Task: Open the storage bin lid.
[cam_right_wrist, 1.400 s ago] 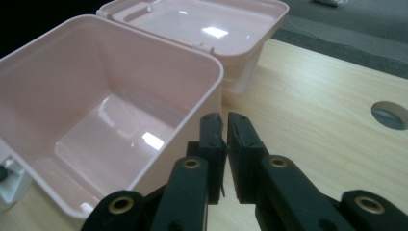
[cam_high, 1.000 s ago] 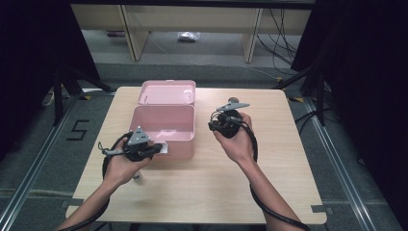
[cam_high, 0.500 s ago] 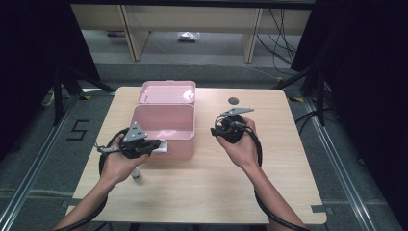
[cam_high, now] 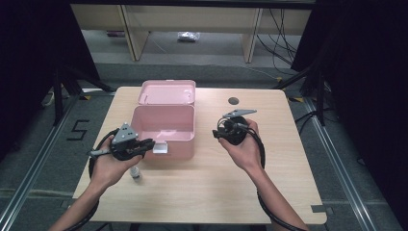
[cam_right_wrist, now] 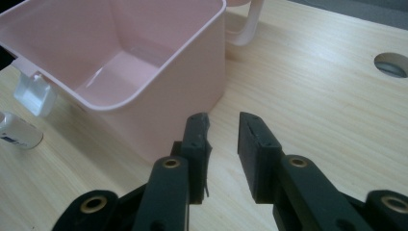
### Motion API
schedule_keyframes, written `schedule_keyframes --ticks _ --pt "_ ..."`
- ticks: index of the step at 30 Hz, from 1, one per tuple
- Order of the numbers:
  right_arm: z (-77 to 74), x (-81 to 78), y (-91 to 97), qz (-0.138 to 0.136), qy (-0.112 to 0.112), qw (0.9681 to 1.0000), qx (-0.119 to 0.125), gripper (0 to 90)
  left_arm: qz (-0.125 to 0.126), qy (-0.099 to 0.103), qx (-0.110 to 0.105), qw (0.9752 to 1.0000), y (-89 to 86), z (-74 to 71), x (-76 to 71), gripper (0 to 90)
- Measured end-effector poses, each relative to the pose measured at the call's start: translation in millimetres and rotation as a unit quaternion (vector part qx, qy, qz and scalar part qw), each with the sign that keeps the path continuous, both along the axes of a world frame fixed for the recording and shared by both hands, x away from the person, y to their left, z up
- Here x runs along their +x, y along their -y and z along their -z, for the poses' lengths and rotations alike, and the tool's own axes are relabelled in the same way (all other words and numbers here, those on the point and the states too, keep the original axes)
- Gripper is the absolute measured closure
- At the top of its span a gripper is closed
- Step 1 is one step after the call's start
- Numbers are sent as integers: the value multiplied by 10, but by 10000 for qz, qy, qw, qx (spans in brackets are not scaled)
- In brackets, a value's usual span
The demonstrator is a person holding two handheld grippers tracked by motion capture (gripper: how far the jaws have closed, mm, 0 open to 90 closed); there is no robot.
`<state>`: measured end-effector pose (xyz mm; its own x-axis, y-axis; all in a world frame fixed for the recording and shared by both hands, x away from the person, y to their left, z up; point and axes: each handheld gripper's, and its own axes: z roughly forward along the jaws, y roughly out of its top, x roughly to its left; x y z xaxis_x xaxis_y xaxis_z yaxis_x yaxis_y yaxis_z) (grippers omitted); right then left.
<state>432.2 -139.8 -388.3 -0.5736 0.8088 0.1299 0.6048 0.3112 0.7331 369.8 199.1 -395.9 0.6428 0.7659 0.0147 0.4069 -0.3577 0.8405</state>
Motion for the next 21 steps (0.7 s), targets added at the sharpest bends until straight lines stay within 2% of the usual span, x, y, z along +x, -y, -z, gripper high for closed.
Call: schedule_keyframes --ticks 2,5,6,7,8,9,10,11,12,13,14,15,16,17,18,19,20,21 --pt "7 -14 13 -21 54 10000 -61 730 -73 -16 -35 10000 -44 -2 -46 766" --pt "25 -34 29 5 -82 10000 3 724 -147 -84 47 9998 -134 7 -114 725" --pt "43 -25 47 -70 57 9999 -84 722 -188 -106 -15 9998 -154 19 -133 713" --pt "36 -41 47 35 -115 9999 -55 721 -207 -156 102 9996 -192 14 -154 706" --pt "50 -35 63 -21 7 10000 -56 719 -235 -205 107 9995 -223 18 -169 697" --pt "45 -45 76 -5 -115 9999 -77 716 -217 -273 243 9991 -258 9 -181 679" --pt "59 -36 87 -48 -60 9999 -82 714 -214 -298 190 9991 -270 13 -184 659" --pt "64 -38 94 -27 -70 9999 -89 713 -262 -310 267 9988 -290 2 -197 651" --pt "57 -51 103 26 -200 9997 -97 711 -229 -354 267 9988 -313 0 -199 640" --pt "73 -47 114 3 -109 9999 -82 708 -269 -401 159 9987 -319 14 -198 617" --pt "72 -55 123 29 -198 9998 -93 707 -321 -454 138 9984 -330 16 -201 604" --pt "89 -47 137 -6 -164 9998 -106 705 -331 -526 169 9979 -341 9 -203 597" --pt "86 -63 134 76 -275 9996 -83 703 -313 -519 131 9981 -352 26 -198 593" --pt "115 -51 141 45 -120 9999 -60 701 -321 -575 151 9977 -358 35 -199 585" --pt "105 -75 136 118 -335 9993 -70 699 -327 -661 138 9972 -366 38 -199 575" --pt "125 -51 167 -7 -203 9996 -175 697 -342 -674 94 9971 -372 44 -199 567" --pt "126 -60 171 -1 -232 9996 -180 695 -362 -716 107 9967 -375 44 -200 560" --pt "132 -67 169 4 -264 9995 -167 692 -331 -777 211 9962 -388 39 -198 552"
